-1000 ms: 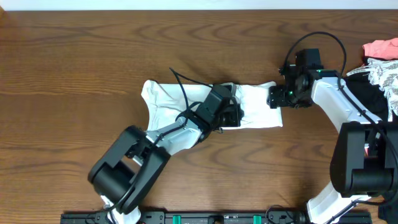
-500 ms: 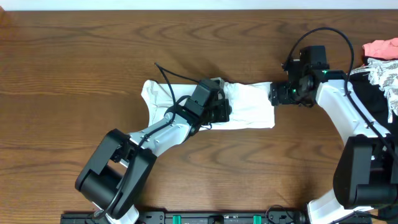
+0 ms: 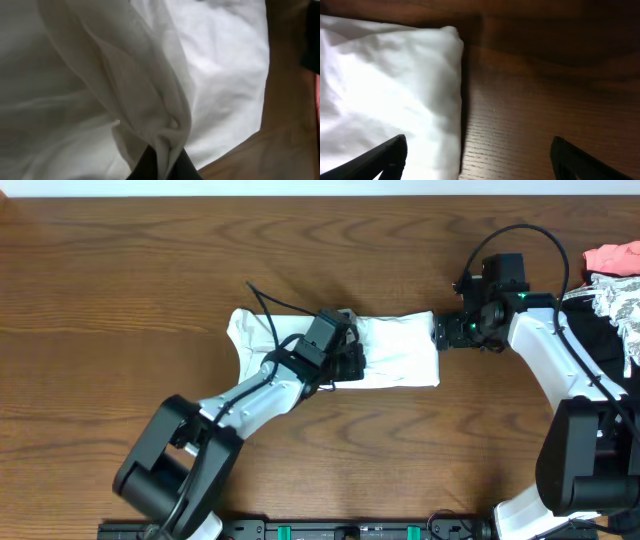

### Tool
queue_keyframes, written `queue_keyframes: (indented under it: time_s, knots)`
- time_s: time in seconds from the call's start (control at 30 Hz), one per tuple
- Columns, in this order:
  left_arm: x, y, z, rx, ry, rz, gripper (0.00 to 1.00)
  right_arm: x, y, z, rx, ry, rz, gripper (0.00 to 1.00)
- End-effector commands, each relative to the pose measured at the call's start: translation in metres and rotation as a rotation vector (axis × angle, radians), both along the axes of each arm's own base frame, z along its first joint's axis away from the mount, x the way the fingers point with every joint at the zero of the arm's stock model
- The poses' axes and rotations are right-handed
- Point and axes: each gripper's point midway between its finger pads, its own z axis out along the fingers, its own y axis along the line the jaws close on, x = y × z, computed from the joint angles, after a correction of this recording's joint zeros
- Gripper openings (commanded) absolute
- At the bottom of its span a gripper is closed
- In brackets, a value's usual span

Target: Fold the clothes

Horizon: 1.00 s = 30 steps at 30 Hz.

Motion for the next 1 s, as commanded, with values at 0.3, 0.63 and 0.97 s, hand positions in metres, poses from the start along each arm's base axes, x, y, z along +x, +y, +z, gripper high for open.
queue_keyframes:
  time_s: [0.3, 0.63, 0.97]
  knots:
    - [0.003, 0.029, 0.009, 0.138, -0.062, 0.041, 0.06, 0.0, -0.004, 0.005, -0.007, -0.013, -0.002, 0.89]
    - [-0.001, 0.048, -0.013, 0.246, -0.022, 0.075, 0.06, -0.001, -0.004, 0.004, -0.008, -0.009, -0.001, 0.89]
    - [-0.003, 0.053, -0.017, 0.281, -0.019, 0.07, 0.55, -0.001, -0.004, 0.004, -0.007, -0.008, -0.001, 0.89]
